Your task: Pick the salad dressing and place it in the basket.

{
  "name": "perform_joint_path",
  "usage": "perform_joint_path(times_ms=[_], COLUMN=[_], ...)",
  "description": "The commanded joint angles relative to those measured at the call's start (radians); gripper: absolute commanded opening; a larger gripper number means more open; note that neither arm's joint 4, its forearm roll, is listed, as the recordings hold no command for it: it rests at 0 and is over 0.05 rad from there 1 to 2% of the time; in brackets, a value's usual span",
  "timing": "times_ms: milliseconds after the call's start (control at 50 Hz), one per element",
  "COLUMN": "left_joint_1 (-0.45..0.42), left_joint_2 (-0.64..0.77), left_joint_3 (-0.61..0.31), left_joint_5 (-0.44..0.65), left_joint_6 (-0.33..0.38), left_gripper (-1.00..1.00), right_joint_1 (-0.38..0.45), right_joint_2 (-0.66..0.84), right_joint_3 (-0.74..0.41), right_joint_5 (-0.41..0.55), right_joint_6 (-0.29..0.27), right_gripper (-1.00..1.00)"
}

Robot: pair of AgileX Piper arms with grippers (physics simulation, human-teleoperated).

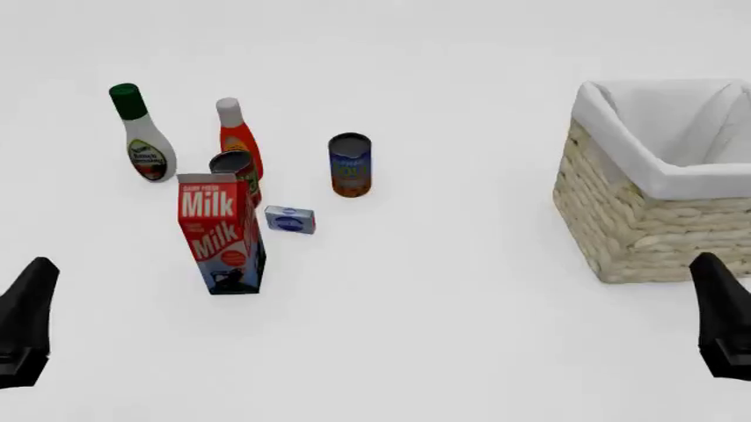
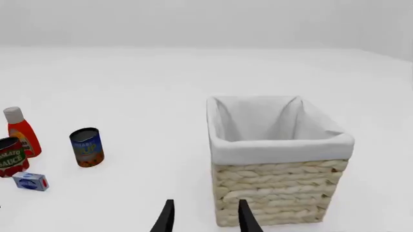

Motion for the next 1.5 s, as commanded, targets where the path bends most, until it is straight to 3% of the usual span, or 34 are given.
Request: perform_joint_path(times_ms=[20,220,260,280,340,380,440,540,700,1060,1340,1500], left_joint_1=[0.002,0.003,0.006,0.01,0.021,0.039,0.037,0.041,0.051,0.07,0.057,0.067], left_joint_2=[0.005,0.028,0.05,0.071,0.153,0.214,0.23,0.377,0.466,0.864,1.046,1.154], left_joint_3=[-0.001,-0.01,-0.022,-0.035,-0.07,-0.084,-0.105,-0.134,-0.242,-0.487,-0.648,-0.756], left_joint_5=[0.004,-0.015,-0.033,-0.042,-0.082,-0.123,-0.123,-0.207,-0.211,-0.351,-0.352,-0.323], left_joint_6=[0.002,0.004,0.005,0.003,-0.018,0.03,0.018,0.002,0.03,0.101,0.101,0.047], left_gripper=[1.0,1.0,1.0,1.0,1.0,1.0,1.0,1.0,1.0,1.0,1.0,1.0], right_joint_1=[-0.002,-0.008,0.0,-0.007,-0.006,-0.008,-0.01,-0.011,-0.009,-0.006,-0.005,-0.004], right_joint_2=[-0.013,0.031,-0.063,-0.033,-0.039,-0.038,-0.036,-0.032,-0.026,-0.034,-0.026,-0.005], right_joint_3=[-0.03,-0.03,0.0,-0.061,-0.131,-0.136,-0.135,-0.125,-0.108,-0.078,-0.064,-0.062], right_joint_5=[0.073,0.021,0.036,0.099,0.165,0.17,0.167,0.157,0.133,0.116,0.101,0.08], right_joint_6=[-0.034,-0.031,0.005,0.012,0.011,0.018,0.02,0.024,0.023,0.022,0.019,0.02], right_gripper=[1.0,1.0,1.0,1.0,1.0,1.0,1.0,1.0,1.0,1.0,1.0,1.0])
